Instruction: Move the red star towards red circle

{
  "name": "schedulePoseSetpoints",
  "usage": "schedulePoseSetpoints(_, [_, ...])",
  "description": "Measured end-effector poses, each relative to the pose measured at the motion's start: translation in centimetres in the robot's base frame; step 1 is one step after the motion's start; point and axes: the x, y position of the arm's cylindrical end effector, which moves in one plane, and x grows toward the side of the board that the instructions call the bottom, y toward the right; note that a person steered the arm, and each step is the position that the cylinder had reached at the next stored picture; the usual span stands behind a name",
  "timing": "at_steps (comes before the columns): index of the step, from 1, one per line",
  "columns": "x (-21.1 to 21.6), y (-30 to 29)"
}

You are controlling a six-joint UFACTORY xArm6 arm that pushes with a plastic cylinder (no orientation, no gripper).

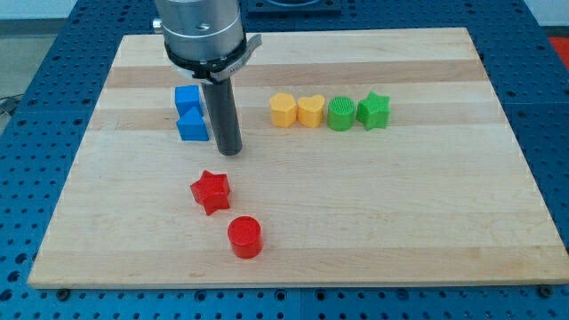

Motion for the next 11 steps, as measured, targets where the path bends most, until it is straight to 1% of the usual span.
schedulePoseSetpoints(6, [-0.3,-2.7])
schedulePoseSetpoints(7, [-0.1,-1.7])
schedulePoseSetpoints(8, [0.0,2.1])
schedulePoseSetpoints(9, [-1.5,2.8])
schedulePoseSetpoints(11, [-1.9,2.3])
